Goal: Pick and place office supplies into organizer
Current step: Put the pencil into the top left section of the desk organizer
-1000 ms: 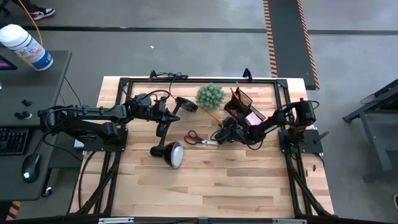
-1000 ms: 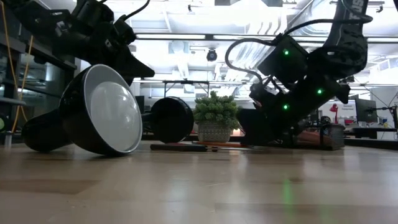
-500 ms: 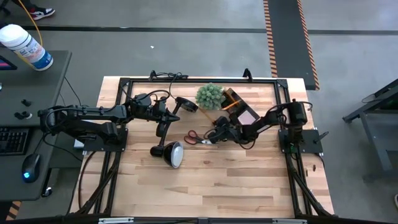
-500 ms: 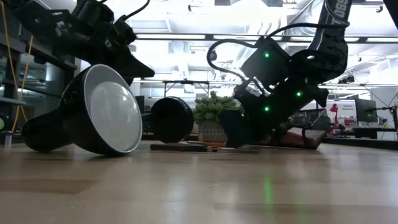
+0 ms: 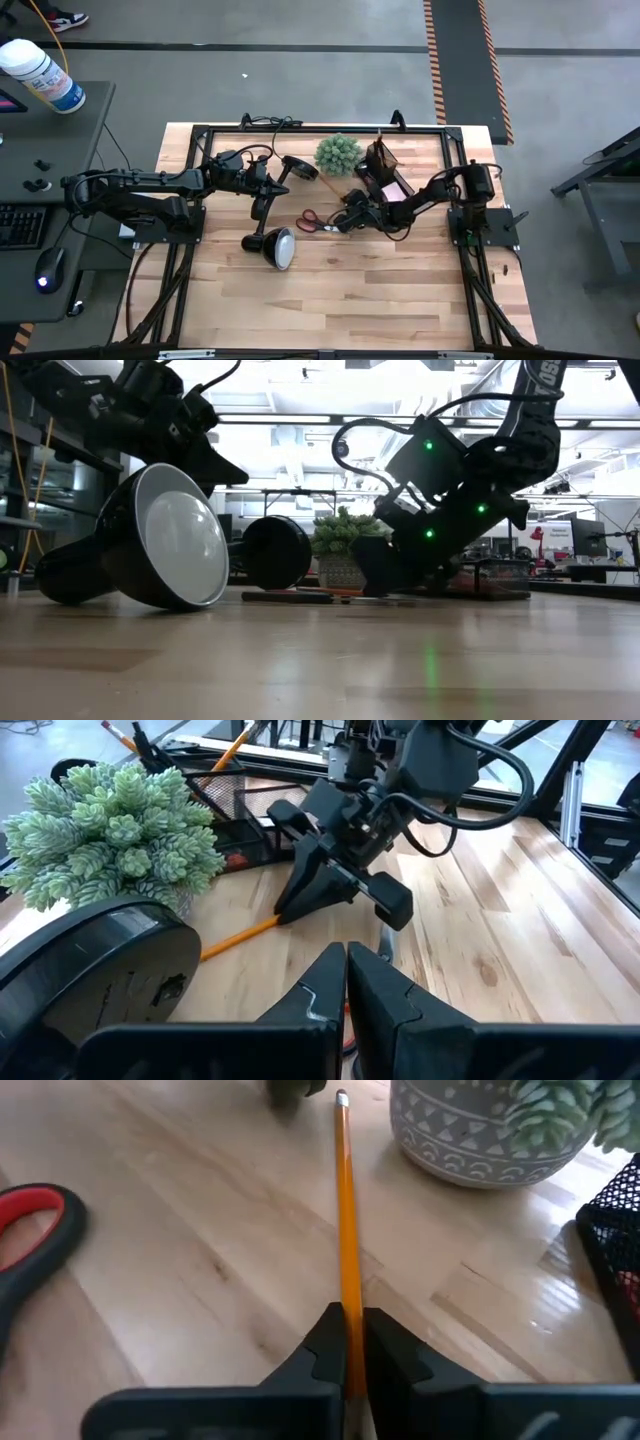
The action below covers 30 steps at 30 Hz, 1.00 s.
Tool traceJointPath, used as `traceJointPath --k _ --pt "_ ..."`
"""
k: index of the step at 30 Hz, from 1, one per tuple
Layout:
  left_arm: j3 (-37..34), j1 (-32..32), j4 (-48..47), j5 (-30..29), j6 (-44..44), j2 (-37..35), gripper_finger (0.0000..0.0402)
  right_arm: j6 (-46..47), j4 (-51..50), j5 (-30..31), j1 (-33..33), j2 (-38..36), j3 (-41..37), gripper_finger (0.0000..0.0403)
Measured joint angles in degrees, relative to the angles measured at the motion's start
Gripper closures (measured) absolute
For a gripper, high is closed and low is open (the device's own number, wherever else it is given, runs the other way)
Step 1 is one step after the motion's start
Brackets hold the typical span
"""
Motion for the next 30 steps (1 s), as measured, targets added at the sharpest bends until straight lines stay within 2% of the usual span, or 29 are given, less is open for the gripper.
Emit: traceJointPath --k 6,11,25,30 --pt "0.0 0.0 0.0 -0.1 0.0 0.0 0.0399 -2.1 -0.7 0.0 0.6 -2.0 -0.1 0.0393" --pt "0.0 0.0 0.0 -0.1 0.0 0.0 0.0399 -2.0 -4.0 3.2 2.1 -5.1 -0.1 0.0393" --pt "0.0 0.0 0.0 -0.1 0.0 0.0 0.0399 10.7 -26.8 7.2 11.8 -18.6 0.0 0.0393" --pt "0.0 0.0 -0.1 -0.1 0.0 0.0 0.0399 14.6 -31.5 8.9 15.8 -21.9 0.0 0.0393"
